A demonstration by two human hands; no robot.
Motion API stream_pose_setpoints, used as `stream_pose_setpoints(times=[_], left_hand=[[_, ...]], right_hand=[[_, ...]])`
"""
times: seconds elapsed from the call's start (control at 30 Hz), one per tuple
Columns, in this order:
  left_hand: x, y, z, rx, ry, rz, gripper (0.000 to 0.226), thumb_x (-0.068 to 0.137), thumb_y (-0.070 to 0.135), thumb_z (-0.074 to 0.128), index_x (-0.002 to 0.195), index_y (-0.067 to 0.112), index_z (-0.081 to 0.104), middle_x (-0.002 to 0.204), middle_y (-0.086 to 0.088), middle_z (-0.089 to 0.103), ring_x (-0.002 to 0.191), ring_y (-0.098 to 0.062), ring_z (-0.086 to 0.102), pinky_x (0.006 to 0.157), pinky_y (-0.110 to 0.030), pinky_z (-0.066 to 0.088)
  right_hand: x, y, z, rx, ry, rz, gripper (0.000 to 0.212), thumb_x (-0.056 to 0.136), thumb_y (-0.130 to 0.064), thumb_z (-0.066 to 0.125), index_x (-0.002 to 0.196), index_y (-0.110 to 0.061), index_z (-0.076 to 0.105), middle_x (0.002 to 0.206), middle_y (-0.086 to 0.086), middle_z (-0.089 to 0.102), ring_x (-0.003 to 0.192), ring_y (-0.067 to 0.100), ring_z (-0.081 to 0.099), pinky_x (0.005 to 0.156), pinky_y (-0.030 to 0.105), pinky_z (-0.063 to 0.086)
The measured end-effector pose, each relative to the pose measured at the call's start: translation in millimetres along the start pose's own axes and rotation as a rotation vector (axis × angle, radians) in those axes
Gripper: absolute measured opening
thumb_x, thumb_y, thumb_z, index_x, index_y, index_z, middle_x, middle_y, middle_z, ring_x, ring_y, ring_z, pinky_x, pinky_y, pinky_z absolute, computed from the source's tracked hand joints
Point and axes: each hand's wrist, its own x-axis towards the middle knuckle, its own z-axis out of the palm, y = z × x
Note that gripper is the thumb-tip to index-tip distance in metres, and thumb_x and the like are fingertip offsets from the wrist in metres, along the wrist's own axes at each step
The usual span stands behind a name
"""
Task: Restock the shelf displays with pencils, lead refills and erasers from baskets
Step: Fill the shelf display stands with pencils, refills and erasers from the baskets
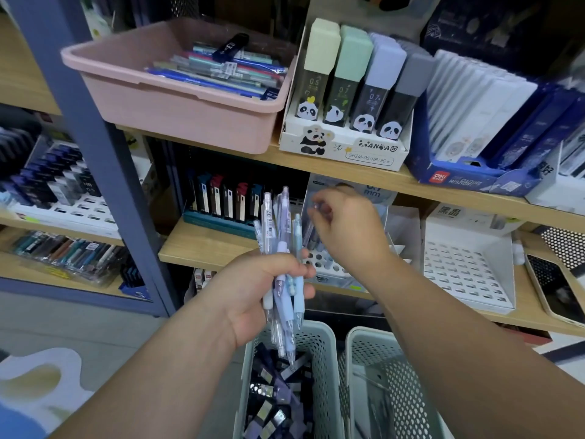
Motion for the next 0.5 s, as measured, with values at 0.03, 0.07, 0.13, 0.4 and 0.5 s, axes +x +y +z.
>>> stream_pose_setpoints(times=[0.03,0.07,0.13,0.4,0.5], left_hand=[[0,0,0,0.011,0.003,-0.004,0.021,0.084,0.003,0.067,0.102,0.012,0.073,0.080,-0.002,0.075,0.062,-0.014,0.070,0.054,-0.023,0.052],[0,0,0,0.020,0.004,-0.010,0.023,0.083,0.002,0.067,0.104,0.010,0.072,0.080,-0.001,0.075,0.061,-0.015,0.071,0.051,-0.021,0.052],[1,-1,1,0.051,0.003,-0.021,0.025,0.083,0.000,0.068,0.107,0.005,0.069,0.079,-0.004,0.076,0.061,-0.016,0.071,0.049,-0.021,0.052],[4,-9,6,0.157,0.005,-0.058,0.043,0.077,-0.004,0.074,0.118,0.001,0.061,0.081,-0.012,0.074,0.065,-0.023,0.072,0.053,-0.027,0.054],[4,-9,5,0.136,-0.012,-0.046,0.044,0.075,0.006,0.079,0.117,0.006,0.066,0.079,-0.006,0.074,0.065,-0.019,0.072,0.056,-0.026,0.053]], right_hand=[[-1,-3,-5,0.120,0.020,0.085,0.007,0.091,-0.022,0.070,0.093,-0.017,0.074,0.077,-0.003,0.064,0.073,0.016,0.058,0.068,0.033,0.049],[-3,-8,-9,0.278,0.013,0.199,0.010,0.094,-0.027,0.068,0.090,-0.020,0.073,0.071,-0.006,0.063,0.070,0.013,0.057,0.067,0.032,0.048],[-5,-19,-18,0.631,-0.027,0.443,0.022,0.093,-0.035,0.070,0.079,-0.018,0.072,0.062,-0.006,0.057,0.058,0.009,0.051,0.062,0.031,0.045],[-11,-30,-22,0.736,-0.177,0.658,0.028,0.077,-0.026,0.083,0.075,-0.003,0.068,0.061,0.005,0.059,0.054,0.013,0.051,0.053,0.027,0.045],[-11,-30,-25,0.879,-0.211,0.749,0.021,0.083,-0.021,0.079,0.076,-0.005,0.069,0.059,0.002,0.060,0.053,0.013,0.053,0.048,0.023,0.043]])
